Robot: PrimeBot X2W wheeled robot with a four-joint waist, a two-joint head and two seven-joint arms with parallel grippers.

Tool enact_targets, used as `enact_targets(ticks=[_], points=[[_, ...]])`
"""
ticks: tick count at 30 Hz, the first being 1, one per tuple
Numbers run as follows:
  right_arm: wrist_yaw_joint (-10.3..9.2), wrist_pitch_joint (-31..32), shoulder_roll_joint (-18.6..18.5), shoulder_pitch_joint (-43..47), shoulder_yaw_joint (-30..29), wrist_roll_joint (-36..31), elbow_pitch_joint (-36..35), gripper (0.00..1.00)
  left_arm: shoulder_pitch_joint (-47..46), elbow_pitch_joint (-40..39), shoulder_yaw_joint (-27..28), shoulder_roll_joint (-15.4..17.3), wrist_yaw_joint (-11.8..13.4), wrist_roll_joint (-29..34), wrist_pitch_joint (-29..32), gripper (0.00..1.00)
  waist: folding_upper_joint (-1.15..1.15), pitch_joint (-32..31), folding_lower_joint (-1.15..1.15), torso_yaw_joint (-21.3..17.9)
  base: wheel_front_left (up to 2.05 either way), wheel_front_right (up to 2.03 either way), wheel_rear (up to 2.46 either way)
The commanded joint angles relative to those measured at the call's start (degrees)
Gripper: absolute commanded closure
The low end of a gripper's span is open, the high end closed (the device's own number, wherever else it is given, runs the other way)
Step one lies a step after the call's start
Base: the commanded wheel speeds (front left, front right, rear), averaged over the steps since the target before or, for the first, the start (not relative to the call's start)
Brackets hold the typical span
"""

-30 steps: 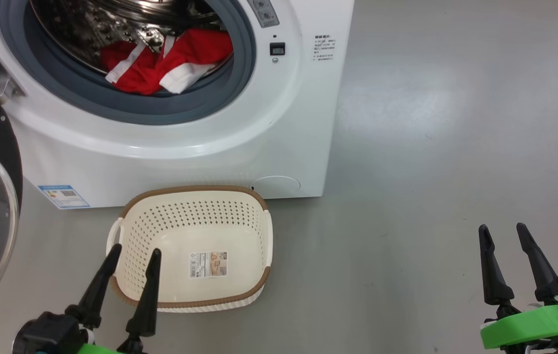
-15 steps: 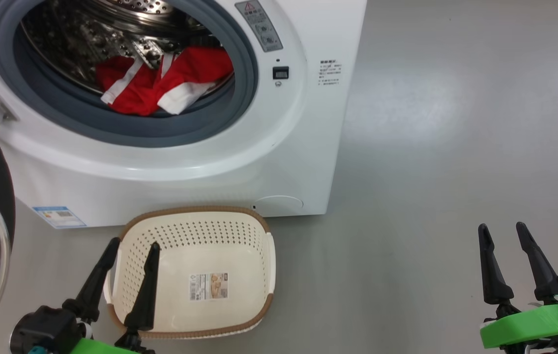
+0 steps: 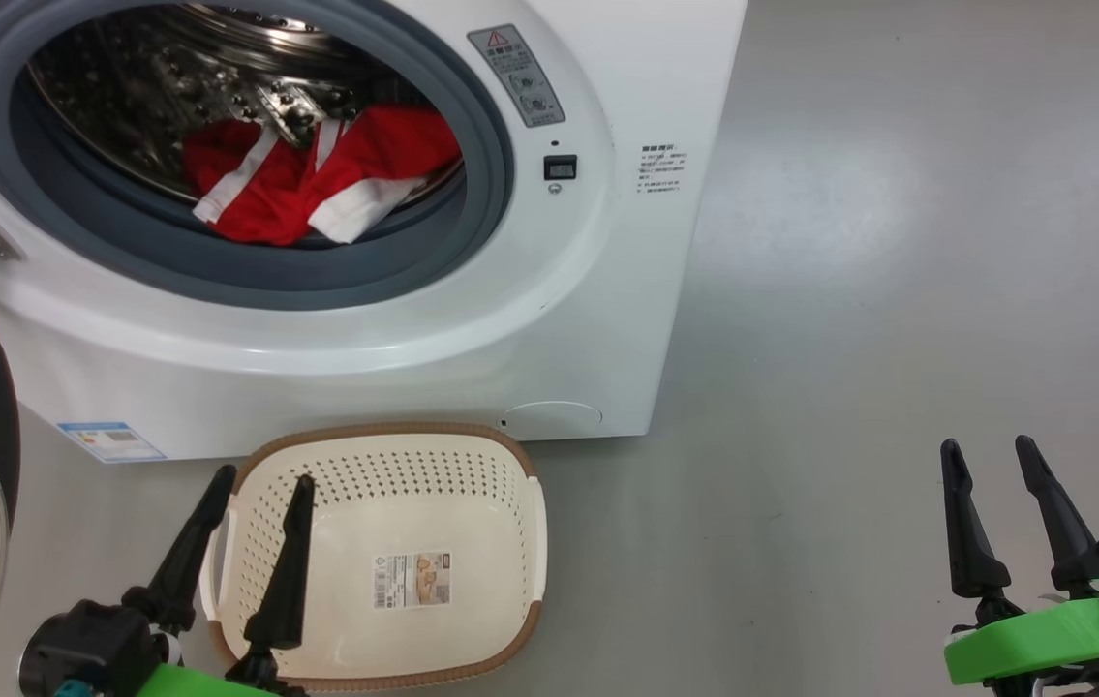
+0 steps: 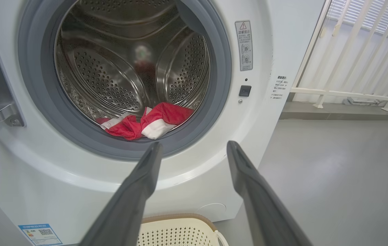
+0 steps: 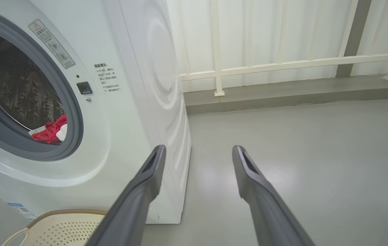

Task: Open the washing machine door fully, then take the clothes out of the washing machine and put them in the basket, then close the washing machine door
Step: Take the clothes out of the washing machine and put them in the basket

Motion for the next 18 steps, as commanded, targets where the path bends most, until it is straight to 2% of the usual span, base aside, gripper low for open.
enact_targets(ticks=[1, 12, 18], points=[[0.37, -0.4, -0.7, -1.8, 1.4, -0.2, -1.6, 0.00, -2.3, -1.4, 2.1, 0.9, 0.0, 0.2, -0.3, 0.00, 0.00, 0.1, 0.00, 0.0, 0.00, 0.00, 0.00], [0.37, -0.4, -0.6, -2.3, 1.7, -0.2, -1.6, 0.00, -2.8, 0.1, 3.1, 0.3, 0.0, 1.4, -0.3, 0.00, 0.00, 1.1, 0.00, -0.3, 0.00, 0.00, 0.00], [0.37, -0.4, -0.4, -3.3, 1.9, -0.1, -2.0, 0.00, -6.6, 2.9, 3.0, 0.1, 0.0, 2.7, -0.3, 0.00, 0.00, 3.5, 0.00, -0.5, 0.00, 0.00, 0.00]])
